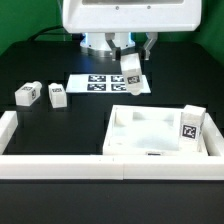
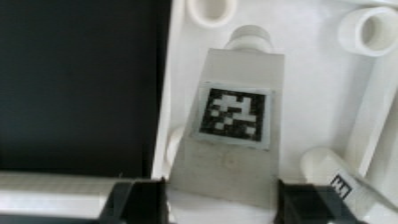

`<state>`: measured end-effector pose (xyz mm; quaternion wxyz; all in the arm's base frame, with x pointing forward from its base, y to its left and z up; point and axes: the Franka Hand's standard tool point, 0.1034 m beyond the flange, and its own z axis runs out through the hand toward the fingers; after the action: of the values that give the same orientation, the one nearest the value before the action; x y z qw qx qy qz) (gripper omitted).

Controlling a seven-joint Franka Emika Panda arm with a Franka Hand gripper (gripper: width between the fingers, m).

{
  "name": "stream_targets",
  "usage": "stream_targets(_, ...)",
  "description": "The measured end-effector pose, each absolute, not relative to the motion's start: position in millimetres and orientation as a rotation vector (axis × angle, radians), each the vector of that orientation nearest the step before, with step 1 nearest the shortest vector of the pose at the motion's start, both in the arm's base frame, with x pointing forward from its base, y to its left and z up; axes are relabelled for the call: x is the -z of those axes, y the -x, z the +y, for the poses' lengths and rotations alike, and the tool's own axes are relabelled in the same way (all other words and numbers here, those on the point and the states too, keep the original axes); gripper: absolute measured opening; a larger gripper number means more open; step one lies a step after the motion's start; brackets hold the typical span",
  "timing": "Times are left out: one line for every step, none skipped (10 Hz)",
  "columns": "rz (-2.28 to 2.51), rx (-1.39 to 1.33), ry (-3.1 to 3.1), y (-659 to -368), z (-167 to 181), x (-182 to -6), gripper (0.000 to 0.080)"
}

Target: Assemble square table

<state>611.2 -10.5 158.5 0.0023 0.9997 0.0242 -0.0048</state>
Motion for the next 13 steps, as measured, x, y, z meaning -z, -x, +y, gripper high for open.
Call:
stream_targets(0.048,0.013,-3.146,-610.4,-6.4,-158.6,0.0291)
stream_targets(0.051,-0.024,-3.143,-612.6,-7.8,-157.0,0.0291)
stream_targets(0.051,-0.018,-3.144,-611.9,-7.8,-156.3,0.0291)
stream_targets(0.051,-0.020,-3.143,-612.3,-7.8,-155.3,0.0291)
stream_targets(0.097,-0.170,-3.119,-626.5,-10.1,-155.8,0.0291)
stream_targets(0.159,-0.322,-3.089,-637.1,-12.8,-155.2,0.0291)
stream_targets(0.238,-0.469,-3.045,-648.9,-14.3,-156.9,0.0291)
stream_targets(0.243,-0.576,-3.019,-650.7,-11.2,-157.2,0.0291)
stream_targets(0.242,-0.580,-3.017,-646.7,-12.3,-153.4,0.0291)
stream_targets(0.242,-0.579,-3.017,-646.9,-12.5,-153.5,0.0291)
stream_targets(0.242,-0.577,-3.017,-646.7,-12.5,-152.8,0.0291)
stream_targets(0.242,-0.574,-3.017,-646.3,-13.4,-151.2,0.0291)
stream_targets(0.291,-0.581,-2.995,-648.6,-20.6,-144.7,0.0291)
